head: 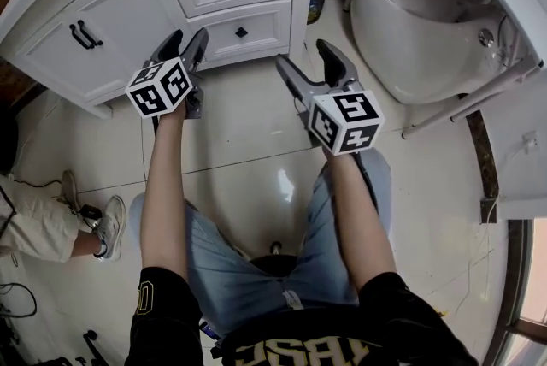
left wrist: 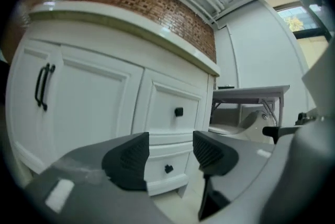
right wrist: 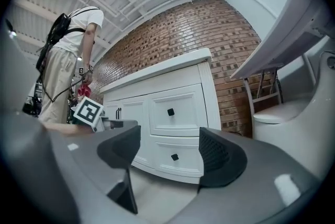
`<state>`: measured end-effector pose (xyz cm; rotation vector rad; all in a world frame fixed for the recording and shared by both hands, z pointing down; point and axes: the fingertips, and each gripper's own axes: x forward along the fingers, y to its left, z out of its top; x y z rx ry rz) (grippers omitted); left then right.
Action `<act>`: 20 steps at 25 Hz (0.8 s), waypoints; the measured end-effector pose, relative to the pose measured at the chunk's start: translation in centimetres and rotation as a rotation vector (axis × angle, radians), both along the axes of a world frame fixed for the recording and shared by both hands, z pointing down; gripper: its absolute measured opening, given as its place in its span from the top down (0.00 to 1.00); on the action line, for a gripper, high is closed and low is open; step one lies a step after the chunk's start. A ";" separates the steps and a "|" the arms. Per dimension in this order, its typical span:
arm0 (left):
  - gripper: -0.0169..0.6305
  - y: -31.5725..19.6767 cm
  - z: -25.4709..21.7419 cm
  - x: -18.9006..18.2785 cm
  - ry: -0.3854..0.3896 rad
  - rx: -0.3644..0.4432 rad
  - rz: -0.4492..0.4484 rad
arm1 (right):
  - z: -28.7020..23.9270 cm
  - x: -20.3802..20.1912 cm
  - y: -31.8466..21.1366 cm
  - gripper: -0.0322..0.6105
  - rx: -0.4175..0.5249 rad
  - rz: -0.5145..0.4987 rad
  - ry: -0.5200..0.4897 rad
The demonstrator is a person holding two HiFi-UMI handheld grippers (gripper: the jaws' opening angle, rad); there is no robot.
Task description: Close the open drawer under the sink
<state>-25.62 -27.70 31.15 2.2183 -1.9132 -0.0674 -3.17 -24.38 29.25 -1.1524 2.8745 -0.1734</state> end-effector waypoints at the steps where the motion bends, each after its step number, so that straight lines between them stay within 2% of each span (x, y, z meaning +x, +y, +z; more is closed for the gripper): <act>1: 0.57 1.1 -1.5 -1.0 -0.036 0.022 -0.012 | -0.1 -0.1 0.0 0.41 0.002 0.003 -0.006; 4: 0.56 5.1 -4.4 -3.7 -0.144 0.051 -0.052 | -0.6 -0.5 0.2 0.41 0.013 0.006 -0.018; 7: 0.55 9.5 -4.9 -5.2 -0.169 0.063 -0.128 | -1.7 -1.2 1.2 0.41 0.058 -0.010 -0.025; 10: 0.53 12.8 -4.5 -4.2 -0.182 0.089 -0.158 | -2.7 -1.9 2.5 0.41 0.121 -0.018 -0.010; 12: 0.52 13.8 -5.0 -2.8 -0.182 0.127 -0.146 | -3.0 -2.5 2.9 0.41 0.137 -0.015 -0.004; 14: 0.51 14.1 -5.5 -1.4 -0.203 0.158 -0.129 | -3.1 -3.1 3.4 0.41 0.130 -0.016 -0.025; 17: 0.51 14.1 -5.2 -0.4 -0.267 0.162 -0.143 | -3.3 -3.6 4.3 0.41 0.135 -0.021 -0.041; 20: 0.51 14.1 -5.1 0.2 -0.250 0.176 -0.153 | -3.6 -3.3 4.6 0.41 0.165 0.005 -0.015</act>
